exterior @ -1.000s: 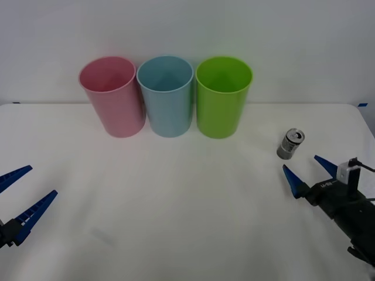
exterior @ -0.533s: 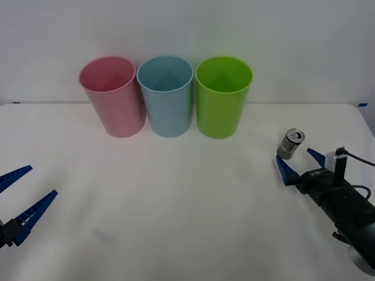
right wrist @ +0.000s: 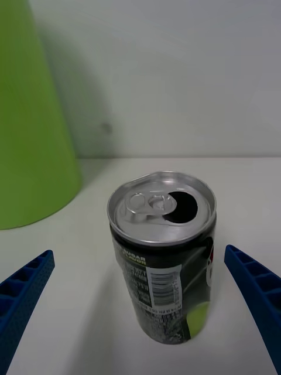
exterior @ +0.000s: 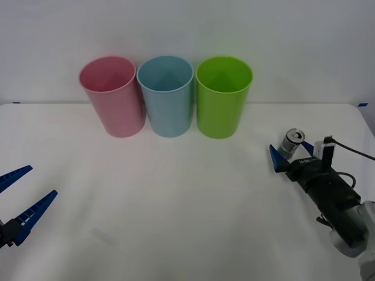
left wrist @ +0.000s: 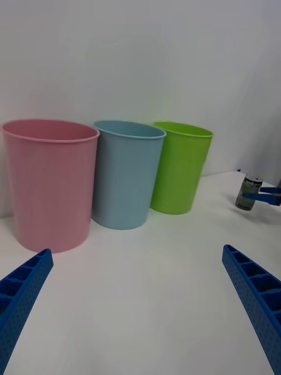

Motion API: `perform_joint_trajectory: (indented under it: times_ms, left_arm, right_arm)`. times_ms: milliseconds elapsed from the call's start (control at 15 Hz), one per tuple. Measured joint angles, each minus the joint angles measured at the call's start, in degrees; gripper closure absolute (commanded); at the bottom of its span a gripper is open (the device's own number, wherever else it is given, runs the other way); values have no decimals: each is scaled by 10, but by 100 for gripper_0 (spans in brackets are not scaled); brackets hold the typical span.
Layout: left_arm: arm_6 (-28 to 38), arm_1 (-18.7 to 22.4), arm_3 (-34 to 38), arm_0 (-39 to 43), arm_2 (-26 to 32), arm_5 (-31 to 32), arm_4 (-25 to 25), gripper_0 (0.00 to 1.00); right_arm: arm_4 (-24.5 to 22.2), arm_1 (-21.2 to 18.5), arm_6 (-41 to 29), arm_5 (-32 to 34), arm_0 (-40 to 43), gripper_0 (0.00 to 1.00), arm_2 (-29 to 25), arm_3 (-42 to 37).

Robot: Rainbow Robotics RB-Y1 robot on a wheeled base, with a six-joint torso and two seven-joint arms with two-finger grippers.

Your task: Grasp the object on the table and drop it into the matching bin: aluminum can to the light blue bin, PET bottle to the pink bin.

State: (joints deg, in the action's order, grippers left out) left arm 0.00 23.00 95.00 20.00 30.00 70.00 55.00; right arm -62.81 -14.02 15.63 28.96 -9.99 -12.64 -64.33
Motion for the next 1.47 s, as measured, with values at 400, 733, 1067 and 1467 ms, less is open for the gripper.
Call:
perform_joint_trajectory:
  times_ms: [400,733,1067,1467]
  left_arm:
    - [0,0,0,0,0,0,0,0]
    - [0,0,0,0,0,0,0,0]
    - [0,0,0,0,0,0,0,0]
    - [0,0,0,0,0,0,0,0]
  right_arm:
    - [-2,7,16,-16,-40,0,-1,45]
    - [-2,8,24,-24,-50,0,3,57]
    - [-2,8,27,-26,-51,100,5,57]
    - [3,8,33,-27,-51,100,6,57]
